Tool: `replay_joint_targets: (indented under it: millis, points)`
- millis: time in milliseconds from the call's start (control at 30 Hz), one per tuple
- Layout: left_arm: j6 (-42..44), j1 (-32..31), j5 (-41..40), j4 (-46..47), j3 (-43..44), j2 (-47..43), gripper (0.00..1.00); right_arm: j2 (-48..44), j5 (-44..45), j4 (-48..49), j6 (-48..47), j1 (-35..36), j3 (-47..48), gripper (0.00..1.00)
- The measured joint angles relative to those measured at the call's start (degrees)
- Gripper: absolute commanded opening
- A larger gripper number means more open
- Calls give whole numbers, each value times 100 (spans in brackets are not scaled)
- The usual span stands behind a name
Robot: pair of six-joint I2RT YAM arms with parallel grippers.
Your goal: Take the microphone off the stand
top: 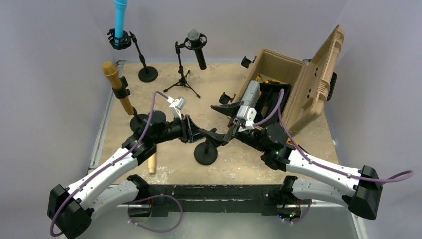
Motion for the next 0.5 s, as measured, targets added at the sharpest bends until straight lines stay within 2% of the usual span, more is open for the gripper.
replay_joint_targets:
  millis: [300,500]
  points:
    - [-90,-7,4,409,35,219,0,-160,0,4,2,0,-9,95]
    - [-271,61,262,651,466,831,0,-339,-2,98,55,0,-63,95]
